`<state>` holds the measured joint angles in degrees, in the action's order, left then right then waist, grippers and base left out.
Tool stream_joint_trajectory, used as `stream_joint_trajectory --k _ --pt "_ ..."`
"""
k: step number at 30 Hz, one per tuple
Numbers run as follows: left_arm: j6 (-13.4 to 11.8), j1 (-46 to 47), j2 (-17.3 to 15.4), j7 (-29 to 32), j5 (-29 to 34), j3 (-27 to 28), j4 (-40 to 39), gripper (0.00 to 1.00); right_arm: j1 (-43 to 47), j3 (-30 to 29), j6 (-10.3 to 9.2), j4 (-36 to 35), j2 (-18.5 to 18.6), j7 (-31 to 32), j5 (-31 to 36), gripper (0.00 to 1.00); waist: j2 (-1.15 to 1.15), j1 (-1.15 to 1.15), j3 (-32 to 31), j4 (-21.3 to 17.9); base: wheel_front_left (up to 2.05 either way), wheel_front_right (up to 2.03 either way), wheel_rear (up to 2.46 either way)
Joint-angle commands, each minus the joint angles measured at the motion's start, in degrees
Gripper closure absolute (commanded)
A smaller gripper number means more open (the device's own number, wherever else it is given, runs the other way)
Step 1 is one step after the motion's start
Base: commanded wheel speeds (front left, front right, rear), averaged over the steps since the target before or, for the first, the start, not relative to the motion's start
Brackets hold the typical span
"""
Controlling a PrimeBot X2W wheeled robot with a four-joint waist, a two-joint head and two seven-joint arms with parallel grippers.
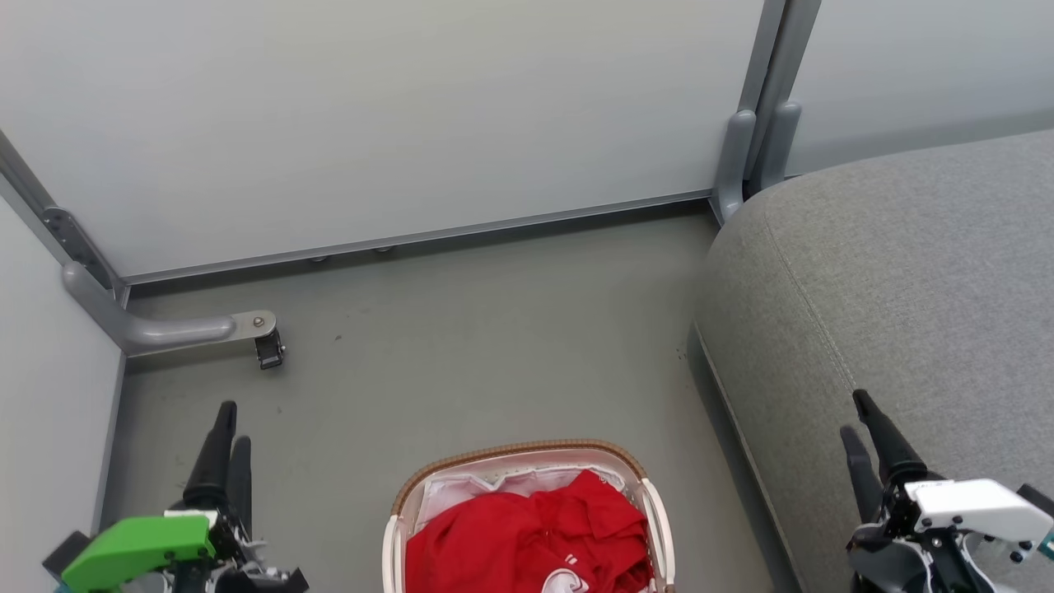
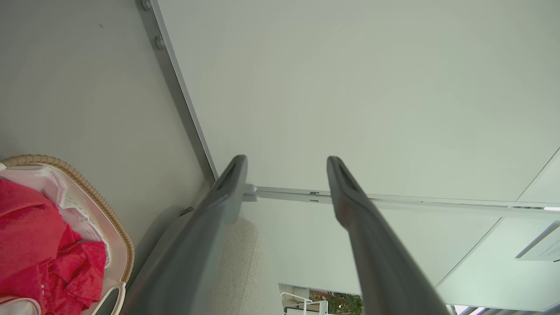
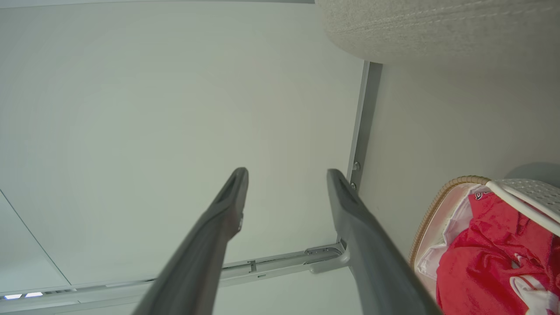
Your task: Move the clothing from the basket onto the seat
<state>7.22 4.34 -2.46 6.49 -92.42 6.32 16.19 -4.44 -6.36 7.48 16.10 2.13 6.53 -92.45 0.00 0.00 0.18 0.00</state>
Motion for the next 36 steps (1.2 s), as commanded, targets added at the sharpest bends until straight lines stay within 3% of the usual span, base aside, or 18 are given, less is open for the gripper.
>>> stream_joint_trajectory --k 1,16,36 --pt "0.0 -0.3 0.1 -0.1 0.0 -0.1 0.4 0.0 0.3 0.1 0.0 0.4 -0.1 -0.1 0.0 0.0 0.0 0.0 0.0 0.0 0.0 0.0 0.0" --pt "0.1 -1.2 -0.1 -4.3 3.3 -3.1 -1.4 0.0 0.1 2.3 0.0 -0.2 0.1 -4.3 6.2 0.0 0.0 0.0 0.1 0.0 0.0 0.0 0.0" --pt "-0.1 -2.3 -0.2 -8.9 22.5 -3.9 -5.8 0.0 0.9 3.4 0.01 -5.6 0.3 -9.0 27.8 0.0 0.0 0.0 0.2 0.2 0.0 0.0 0.0"
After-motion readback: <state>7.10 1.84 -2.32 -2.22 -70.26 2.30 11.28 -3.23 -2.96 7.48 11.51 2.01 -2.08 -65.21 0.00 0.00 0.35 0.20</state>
